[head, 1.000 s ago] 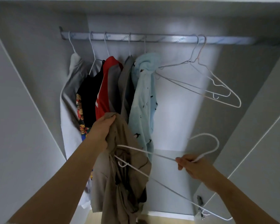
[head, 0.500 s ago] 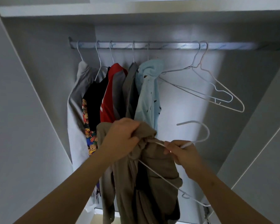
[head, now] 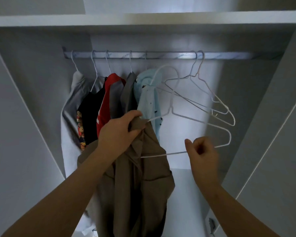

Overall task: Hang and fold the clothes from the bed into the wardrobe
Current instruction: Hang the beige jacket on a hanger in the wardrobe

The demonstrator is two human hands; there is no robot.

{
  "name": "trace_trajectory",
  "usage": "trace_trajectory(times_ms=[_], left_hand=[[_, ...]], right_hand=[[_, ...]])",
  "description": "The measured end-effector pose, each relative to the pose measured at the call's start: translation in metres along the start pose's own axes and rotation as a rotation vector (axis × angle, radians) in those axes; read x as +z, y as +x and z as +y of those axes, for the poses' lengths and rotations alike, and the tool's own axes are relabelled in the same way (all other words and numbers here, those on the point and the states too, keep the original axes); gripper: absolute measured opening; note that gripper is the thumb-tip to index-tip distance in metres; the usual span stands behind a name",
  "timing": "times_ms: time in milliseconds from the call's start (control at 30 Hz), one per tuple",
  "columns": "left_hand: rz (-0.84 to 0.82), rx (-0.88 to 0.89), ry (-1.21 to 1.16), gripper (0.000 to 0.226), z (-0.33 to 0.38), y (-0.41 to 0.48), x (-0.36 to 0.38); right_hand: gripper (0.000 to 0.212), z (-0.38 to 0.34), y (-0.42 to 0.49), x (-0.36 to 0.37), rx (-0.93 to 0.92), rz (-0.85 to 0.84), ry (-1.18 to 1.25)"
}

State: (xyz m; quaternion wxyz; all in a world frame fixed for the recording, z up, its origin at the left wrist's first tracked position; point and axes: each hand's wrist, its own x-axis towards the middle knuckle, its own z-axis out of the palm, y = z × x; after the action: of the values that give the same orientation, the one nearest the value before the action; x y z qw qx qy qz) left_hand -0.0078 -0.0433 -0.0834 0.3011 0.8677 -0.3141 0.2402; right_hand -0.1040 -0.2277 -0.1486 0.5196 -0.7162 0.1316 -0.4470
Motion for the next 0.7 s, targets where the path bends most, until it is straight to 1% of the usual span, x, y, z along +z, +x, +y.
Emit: trace_trajectory(times_ms=[67, 100, 167, 200, 233, 267, 333, 400, 467, 533, 600, 700], left_hand=[[0.084, -0.005, -0.038, 0.038, 0.003, 0.007, -0.007], [0.110, -0.002, -0.054, 0.036, 0.005, 0.011, -0.011], [0.154, 0.021, -0.070, 0.033, 0.010, 0.018, -0.018], [0.168, 0.038, -0.076, 0.032, 0.013, 0.021, -0.020], [0.172, 0.054, -0.085, 0.031, 0.016, 0.024, -0.023], [0.173, 0.072, -0.096, 0.030, 0.018, 0.026, -0.025], [0.176, 0.114, -0.126, 0.029, 0.023, 0.029, -0.030], [0.163, 0.141, -0.149, 0.028, 0.024, 0.032, -0.034], [0.148, 0.145, -0.172, 0.028, 0.023, 0.036, -0.041], [0.136, 0.140, -0.220, 0.026, 0.019, 0.040, -0.051], [0.153, 0.135, -0.255, 0.024, 0.012, 0.044, -0.062], [0.216, 0.128, -0.238, 0.023, -0.005, 0.046, -0.078]], right_hand=[[0.037, 0.011, -0.008, 0.003, 0.133, -0.197, -0.011], [0.036, 0.016, -0.012, 0.007, 0.207, -0.303, -0.013], [0.027, 0.022, -0.019, 0.018, 0.357, -0.512, -0.012], [0.024, 0.025, -0.023, 0.026, 0.415, -0.612, -0.050], [0.025, 0.029, -0.025, 0.035, 0.425, -0.706, -0.141], [0.027, 0.032, -0.027, 0.043, 0.394, -0.779, -0.255], [0.026, 0.036, -0.030, 0.055, 0.321, -0.817, -0.412], [0.018, 0.041, -0.032, 0.059, 0.311, -0.812, -0.479], [0.008, 0.048, -0.035, 0.058, 0.295, -0.834, -0.600], [0.017, 0.057, -0.035, 0.054, 0.301, -0.831, -0.698], [0.022, 0.064, -0.032, 0.048, 0.317, -0.829, -0.784], [0.025, 0.072, -0.015, 0.036, 0.360, -0.776, -0.773]])
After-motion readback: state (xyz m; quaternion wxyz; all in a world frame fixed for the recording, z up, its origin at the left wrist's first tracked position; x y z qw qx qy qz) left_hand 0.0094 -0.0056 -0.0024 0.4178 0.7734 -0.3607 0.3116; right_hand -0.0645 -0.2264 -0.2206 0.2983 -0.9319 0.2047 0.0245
